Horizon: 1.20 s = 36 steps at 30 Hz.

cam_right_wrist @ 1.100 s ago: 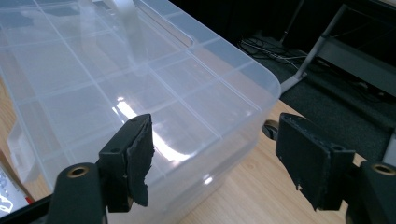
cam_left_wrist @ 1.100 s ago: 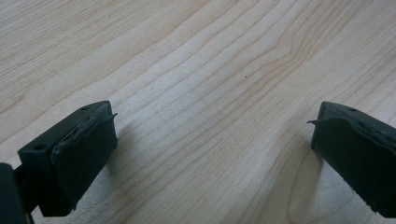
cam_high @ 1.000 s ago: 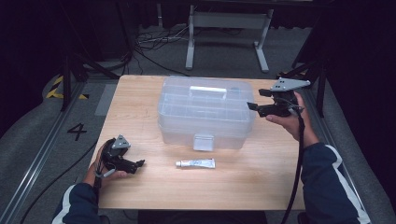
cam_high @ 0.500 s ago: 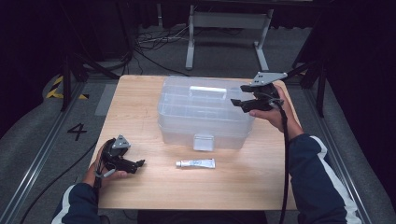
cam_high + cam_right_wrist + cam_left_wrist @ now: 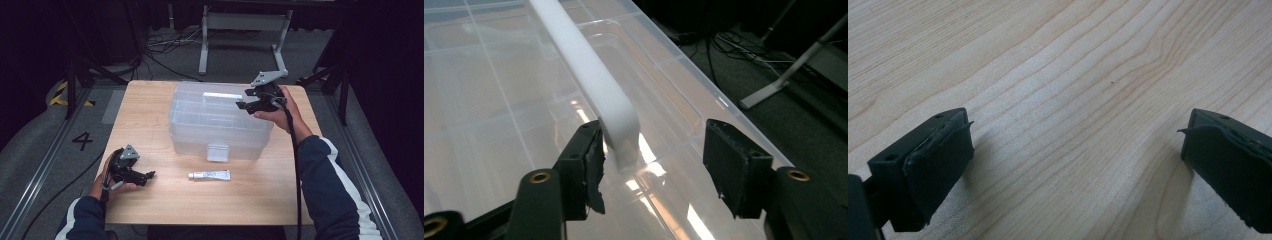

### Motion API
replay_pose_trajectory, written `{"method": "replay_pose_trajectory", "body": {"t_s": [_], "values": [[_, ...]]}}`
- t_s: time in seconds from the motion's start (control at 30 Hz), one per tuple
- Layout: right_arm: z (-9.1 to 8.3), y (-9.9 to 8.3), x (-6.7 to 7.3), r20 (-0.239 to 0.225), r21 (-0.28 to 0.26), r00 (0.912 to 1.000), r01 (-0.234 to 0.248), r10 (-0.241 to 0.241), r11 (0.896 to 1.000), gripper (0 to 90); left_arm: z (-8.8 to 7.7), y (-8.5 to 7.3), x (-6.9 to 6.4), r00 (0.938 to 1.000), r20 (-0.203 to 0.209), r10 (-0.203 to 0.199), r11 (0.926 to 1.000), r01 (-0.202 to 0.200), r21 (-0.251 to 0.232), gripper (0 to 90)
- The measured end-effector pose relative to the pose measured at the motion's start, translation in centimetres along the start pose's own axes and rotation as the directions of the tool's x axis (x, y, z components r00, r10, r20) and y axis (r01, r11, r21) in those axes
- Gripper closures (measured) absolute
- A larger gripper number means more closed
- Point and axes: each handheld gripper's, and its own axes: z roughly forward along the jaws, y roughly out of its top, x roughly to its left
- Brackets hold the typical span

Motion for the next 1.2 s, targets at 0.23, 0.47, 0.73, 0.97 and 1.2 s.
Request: {"method": "replay_pose_trajectory", "body": {"t_s": [0.23,0.47,0.73,0.97,1.2], "values": [[1.0,1.1,0.3,-0.070,-0.010,0.9972,-0.027,0.027,1.000,58.5,0.0,0.0,0.1,0.9999,-0.002,-0.013,0.9999,0.013,-0.002,1.6],[1.6,1.5,1.0,-0.062,0.001,0.9979,0.016,-0.016,1.000,68.6,-0.2,0.5,0.2,0.9984,-0.016,-0.053,0.9985,0.053,-0.013,20.5],[1.3,1.9,0.9,-0.054,0.025,0.9972,0.053,-0.052,0.998,70.0,-1.5,3.4,0.4,0.9999,-0.003,-0.015,0.9889,0.015,-0.148,33.0],[0.7,3.1,-0.5,-0.052,0.024,0.9983,0.028,-0.027,0.999,69.8,-2.2,6.1,1.0,0.9995,0.031,-0.003,0.9716,0.010,-0.236,61.8],[0.6,4.2,-1.1,-0.015,0.054,0.9992,0.038,-0.037,0.998,69.7,-2.4,8.2,0.4,0.9976,0.031,0.061,0.9531,-0.049,-0.299,87.3]]}}
